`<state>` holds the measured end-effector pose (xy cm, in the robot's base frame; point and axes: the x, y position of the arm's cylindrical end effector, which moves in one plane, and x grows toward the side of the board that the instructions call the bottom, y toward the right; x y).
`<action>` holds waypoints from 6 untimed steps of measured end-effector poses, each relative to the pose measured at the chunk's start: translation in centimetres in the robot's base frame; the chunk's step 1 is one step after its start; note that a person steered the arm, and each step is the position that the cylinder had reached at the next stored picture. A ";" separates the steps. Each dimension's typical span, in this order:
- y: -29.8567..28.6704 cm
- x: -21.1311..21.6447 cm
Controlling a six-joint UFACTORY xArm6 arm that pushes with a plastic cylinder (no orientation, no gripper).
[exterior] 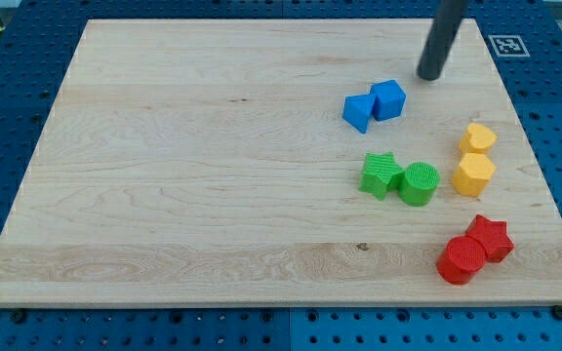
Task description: Nudge the blue cube along with the blue triangle
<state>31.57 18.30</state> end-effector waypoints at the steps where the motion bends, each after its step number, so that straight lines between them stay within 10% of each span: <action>1: 0.6 0.0; 6: -2.7 4.2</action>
